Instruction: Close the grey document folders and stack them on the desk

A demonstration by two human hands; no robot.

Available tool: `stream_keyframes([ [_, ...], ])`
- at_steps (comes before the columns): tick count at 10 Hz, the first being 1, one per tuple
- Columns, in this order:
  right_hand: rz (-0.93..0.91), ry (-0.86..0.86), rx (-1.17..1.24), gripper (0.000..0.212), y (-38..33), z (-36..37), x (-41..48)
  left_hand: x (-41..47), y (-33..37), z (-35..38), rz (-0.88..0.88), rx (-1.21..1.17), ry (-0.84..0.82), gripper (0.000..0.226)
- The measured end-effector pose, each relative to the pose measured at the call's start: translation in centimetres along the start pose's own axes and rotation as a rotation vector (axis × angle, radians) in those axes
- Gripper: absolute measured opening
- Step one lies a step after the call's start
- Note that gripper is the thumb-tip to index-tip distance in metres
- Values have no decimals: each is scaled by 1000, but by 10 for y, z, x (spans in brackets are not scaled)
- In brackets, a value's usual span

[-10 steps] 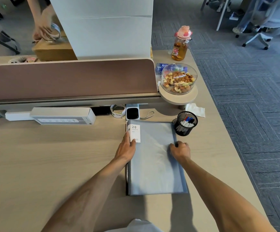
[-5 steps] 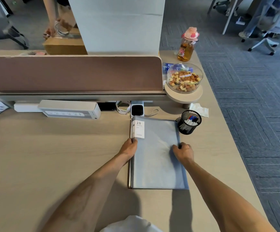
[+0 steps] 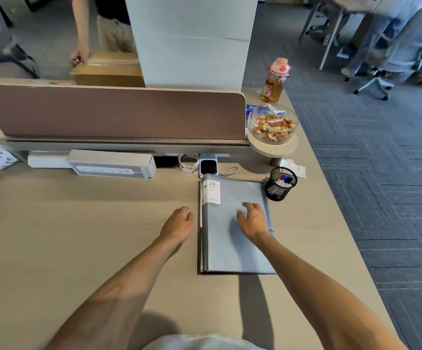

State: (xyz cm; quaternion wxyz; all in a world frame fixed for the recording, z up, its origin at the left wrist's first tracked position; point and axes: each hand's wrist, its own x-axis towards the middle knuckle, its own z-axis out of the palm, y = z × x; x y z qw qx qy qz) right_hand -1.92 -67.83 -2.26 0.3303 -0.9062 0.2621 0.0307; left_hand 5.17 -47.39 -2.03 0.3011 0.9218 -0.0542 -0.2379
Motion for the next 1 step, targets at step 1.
stream_keyframes([
  [1, -39, 8, 10, 43, -26, 10, -14, -9, -18, -21, 52, 96, 57, 45],
])
